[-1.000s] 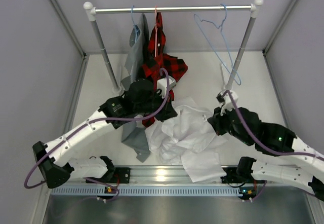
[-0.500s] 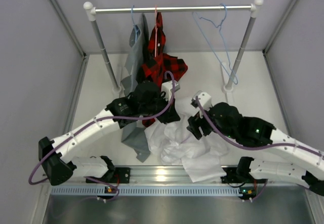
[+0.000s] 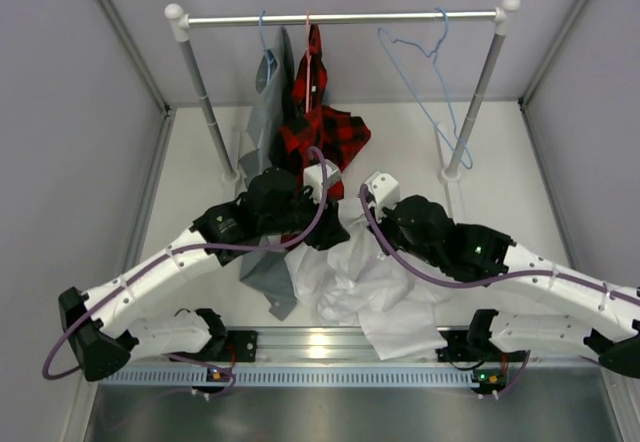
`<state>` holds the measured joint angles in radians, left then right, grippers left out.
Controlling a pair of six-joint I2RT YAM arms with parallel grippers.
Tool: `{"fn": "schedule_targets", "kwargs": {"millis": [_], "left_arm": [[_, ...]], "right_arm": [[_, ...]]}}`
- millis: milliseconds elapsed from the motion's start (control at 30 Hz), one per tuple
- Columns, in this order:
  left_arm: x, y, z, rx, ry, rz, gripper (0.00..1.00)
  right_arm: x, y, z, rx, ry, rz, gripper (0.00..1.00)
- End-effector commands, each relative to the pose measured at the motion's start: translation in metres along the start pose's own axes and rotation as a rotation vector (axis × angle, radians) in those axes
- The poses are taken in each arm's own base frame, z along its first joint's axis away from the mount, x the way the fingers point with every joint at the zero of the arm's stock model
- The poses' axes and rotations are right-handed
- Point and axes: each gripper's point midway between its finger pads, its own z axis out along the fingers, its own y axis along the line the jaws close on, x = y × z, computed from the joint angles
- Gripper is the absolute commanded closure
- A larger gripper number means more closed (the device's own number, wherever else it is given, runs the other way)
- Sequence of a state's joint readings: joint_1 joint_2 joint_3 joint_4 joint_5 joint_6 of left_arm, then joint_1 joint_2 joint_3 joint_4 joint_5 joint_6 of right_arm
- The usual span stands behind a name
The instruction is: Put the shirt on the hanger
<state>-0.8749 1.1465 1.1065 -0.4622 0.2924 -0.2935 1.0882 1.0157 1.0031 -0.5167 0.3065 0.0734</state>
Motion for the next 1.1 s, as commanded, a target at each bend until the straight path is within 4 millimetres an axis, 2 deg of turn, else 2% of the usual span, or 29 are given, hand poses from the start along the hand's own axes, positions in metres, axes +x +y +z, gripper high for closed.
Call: {"fn": "schedule_targets", "kwargs": {"millis": [0, 100, 200, 233, 300, 400, 500, 533, 567, 700, 767, 800, 900, 933, 967, 1033, 1067], "left_arm": [[-0.010, 0.017, -0.009, -0.088, -0.087, 0.088, 0.50], [-0.008, 0.014, -0.004, -0.096, -0.097, 0.110, 0.50], [-0.007, -0.009, 0.007, -0.027, -0.115, 0.161, 0.51], [0.000, -0.019, 0.011, 0.007, -0.107, 0.177, 0.52], [-0.005, -0.028, 0.014, 0.042, -0.139, 0.194, 0.54], [-0.002, -0.023, 0.019, 0.022, -0.135, 0.197, 0.57], [-0.002, -0.017, 0.017, -0.011, -0.145, 0.201, 0.68], [-0.003, -0.016, 0.017, -0.021, -0.149, 0.197, 0.82], [-0.002, -0.015, 0.015, -0.023, -0.152, 0.194, 0.87], [-0.008, -0.014, 0.006, -0.041, -0.184, 0.194, 0.89], [-0.013, -0.015, 0.000, -0.047, -0.207, 0.186, 0.99], [-0.016, -0.014, -0.002, -0.057, -0.219, 0.174, 1.00], [-0.019, -0.007, -0.007, -0.111, -0.221, 0.123, 1.00], [-0.018, -0.006, -0.009, -0.124, -0.220, 0.091, 1.00], [-0.015, -0.003, -0.010, -0.139, -0.209, 0.069, 1.00], [-0.011, 0.002, -0.012, -0.173, -0.210, 0.009, 1.00], [-0.010, 0.004, -0.014, -0.187, -0.210, -0.012, 1.00]], "right_arm": [[-0.032, -0.014, -0.014, 0.049, -0.119, 0.049, 1.00], [-0.032, -0.016, -0.021, 0.048, -0.104, 0.057, 1.00], [-0.033, -0.017, -0.026, 0.042, -0.096, 0.058, 1.00], [-0.035, -0.017, -0.027, 0.041, -0.099, 0.059, 1.00], [-0.035, -0.018, -0.028, 0.044, -0.097, 0.059, 1.00], [-0.033, -0.018, -0.030, 0.040, -0.093, 0.061, 1.00], [-0.032, -0.018, -0.032, 0.033, -0.088, 0.064, 0.99], [-0.031, -0.020, -0.032, 0.039, -0.088, 0.067, 0.99], [-0.030, -0.021, -0.032, 0.042, -0.082, 0.070, 0.99], [-0.025, -0.021, -0.027, 0.045, -0.061, 0.070, 0.99], [-0.022, -0.019, -0.025, 0.040, -0.049, 0.077, 0.99], [-0.021, -0.019, -0.024, 0.041, -0.046, 0.079, 0.98], [-0.019, -0.020, -0.025, 0.046, -0.030, 0.098, 0.85], [-0.019, -0.022, -0.028, 0.055, -0.028, 0.105, 0.64], [-0.018, -0.025, -0.031, 0.065, -0.022, 0.107, 0.52], [-0.029, -0.039, -0.043, 0.124, -0.042, 0.123, 0.32], [-0.027, -0.048, -0.050, 0.165, -0.016, 0.124, 0.28]]}}
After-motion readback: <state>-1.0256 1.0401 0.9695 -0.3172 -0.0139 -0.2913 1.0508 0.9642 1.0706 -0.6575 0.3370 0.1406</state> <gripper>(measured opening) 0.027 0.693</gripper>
